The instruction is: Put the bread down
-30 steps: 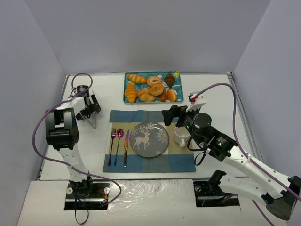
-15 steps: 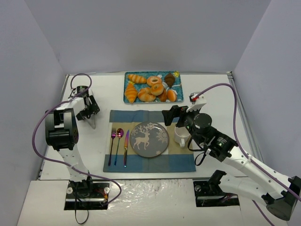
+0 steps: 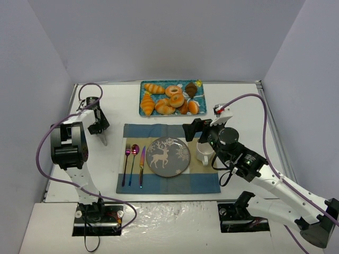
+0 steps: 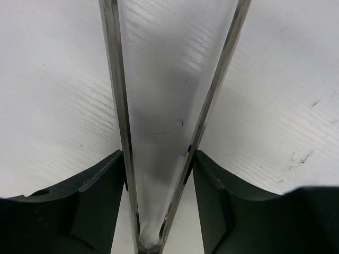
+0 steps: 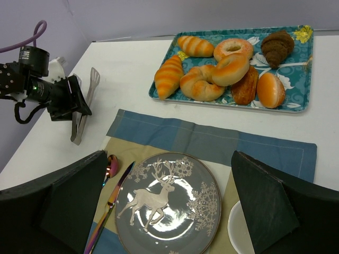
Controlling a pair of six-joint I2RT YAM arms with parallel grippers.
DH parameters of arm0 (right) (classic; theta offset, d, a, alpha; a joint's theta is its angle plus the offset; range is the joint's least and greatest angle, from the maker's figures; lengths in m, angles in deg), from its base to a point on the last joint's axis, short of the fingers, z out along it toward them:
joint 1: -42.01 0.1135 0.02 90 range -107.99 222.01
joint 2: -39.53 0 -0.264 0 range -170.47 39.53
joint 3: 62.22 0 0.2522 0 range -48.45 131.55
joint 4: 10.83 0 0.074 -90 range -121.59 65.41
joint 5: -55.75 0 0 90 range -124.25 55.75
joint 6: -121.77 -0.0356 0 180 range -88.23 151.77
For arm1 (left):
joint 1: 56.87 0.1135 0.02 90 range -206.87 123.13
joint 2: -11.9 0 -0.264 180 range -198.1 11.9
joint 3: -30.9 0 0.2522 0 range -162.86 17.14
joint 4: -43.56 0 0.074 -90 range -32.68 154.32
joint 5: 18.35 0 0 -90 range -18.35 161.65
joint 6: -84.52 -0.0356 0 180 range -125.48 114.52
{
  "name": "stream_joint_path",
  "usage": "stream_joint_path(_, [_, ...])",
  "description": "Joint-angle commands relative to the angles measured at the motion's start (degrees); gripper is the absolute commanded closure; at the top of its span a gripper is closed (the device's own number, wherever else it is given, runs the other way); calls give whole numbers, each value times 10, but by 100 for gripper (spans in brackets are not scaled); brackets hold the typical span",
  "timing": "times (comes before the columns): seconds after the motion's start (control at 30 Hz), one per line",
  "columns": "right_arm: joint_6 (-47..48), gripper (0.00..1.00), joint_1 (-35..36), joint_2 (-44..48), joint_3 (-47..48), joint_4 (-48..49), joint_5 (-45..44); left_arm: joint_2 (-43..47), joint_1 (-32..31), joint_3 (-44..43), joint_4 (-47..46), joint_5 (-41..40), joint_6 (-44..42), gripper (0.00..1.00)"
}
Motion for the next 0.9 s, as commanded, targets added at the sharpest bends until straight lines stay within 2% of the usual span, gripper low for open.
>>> stream_joint_path(0.0, [-9,0,-3,-1,13,35,0,14,-7,7,40,28,16,54])
stream_joint_path(0.2, [-18,0,-3,-5,11,35,3,54,-9,3,51,16,17,59])
stream_joint_path(0.87, [-24,0,-2,-5,16,32,0,206,-42,-11,89,-65,-14,58])
